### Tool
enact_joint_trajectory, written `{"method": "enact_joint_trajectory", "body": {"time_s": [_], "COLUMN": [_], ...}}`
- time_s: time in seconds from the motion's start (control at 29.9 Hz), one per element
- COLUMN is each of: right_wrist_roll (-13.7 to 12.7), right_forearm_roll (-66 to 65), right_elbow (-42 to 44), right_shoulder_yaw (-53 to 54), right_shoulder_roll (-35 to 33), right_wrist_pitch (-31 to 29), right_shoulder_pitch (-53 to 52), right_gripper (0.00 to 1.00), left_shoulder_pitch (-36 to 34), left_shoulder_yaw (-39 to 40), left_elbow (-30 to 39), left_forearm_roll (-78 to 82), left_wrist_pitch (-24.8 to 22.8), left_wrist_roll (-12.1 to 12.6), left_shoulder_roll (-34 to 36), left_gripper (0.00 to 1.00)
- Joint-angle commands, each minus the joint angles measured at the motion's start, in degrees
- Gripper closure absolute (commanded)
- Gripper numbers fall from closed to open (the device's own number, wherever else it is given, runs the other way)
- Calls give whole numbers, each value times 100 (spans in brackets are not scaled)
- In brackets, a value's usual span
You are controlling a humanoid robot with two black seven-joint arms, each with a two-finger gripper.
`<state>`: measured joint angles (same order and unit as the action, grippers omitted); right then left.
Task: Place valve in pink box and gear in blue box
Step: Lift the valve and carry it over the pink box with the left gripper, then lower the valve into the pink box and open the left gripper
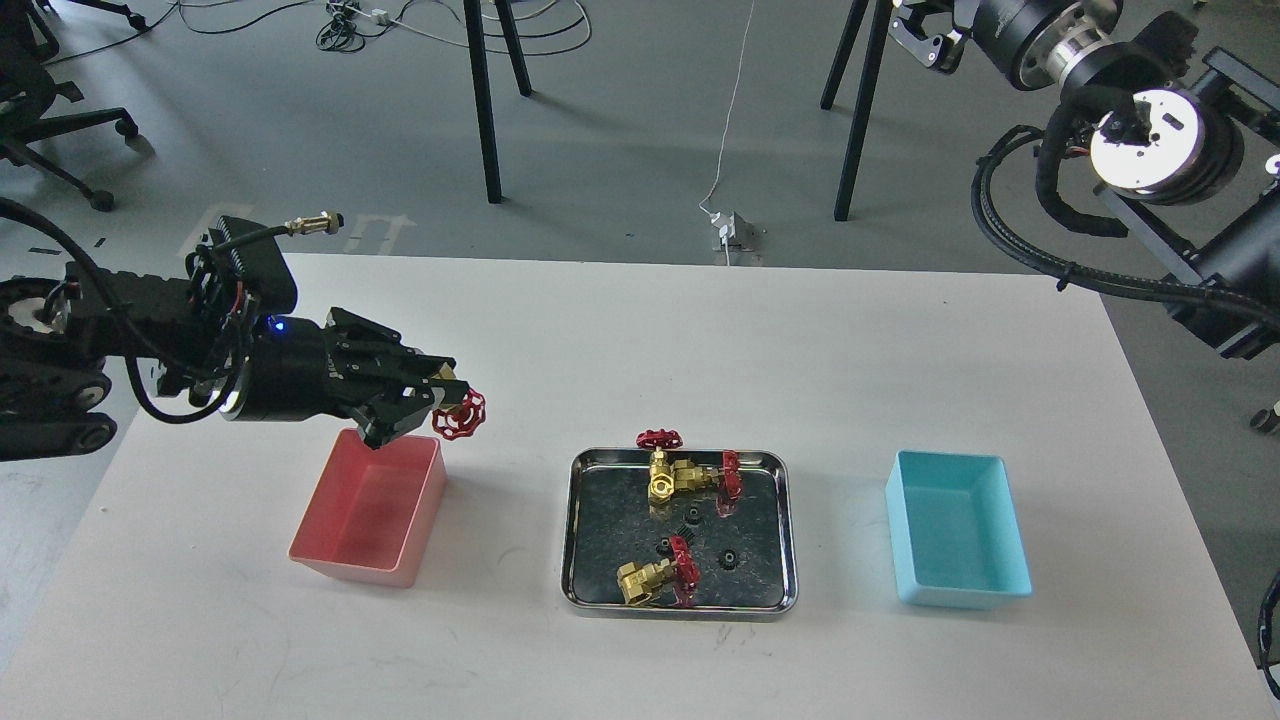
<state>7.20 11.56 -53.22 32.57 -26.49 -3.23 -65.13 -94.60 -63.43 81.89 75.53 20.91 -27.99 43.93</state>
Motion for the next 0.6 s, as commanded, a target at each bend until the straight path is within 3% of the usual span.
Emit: {"method": "enact_joint_trajectory", "body": {"time_s": [0.0, 0.3, 0.57], "right_wrist_roll": [0, 0, 9], "right_forearm_roll": [4, 4, 4], "right_elbow": [-13, -39, -48], "right_shoulder_yaw": [30, 30, 48], "right_shoulder_roll": [-14, -93, -93], "right_wrist_pitch": [-3, 6, 6], "right_shoulder_pitch": [26, 53, 123], "right_gripper": [0, 0, 0], "left_shoulder_pitch": [450, 1839, 2235], "left_shoulder_yaw": [84, 849, 1008], "left_elbow": [-85, -955, -1307], "left_forearm_roll": [208, 339, 419], "left_wrist_pitch": [88, 212, 221], "left_wrist_roll": [-1, -1, -1], "left_shoulder_roll": [195, 169, 169], "left_gripper": [87, 87, 87]}}
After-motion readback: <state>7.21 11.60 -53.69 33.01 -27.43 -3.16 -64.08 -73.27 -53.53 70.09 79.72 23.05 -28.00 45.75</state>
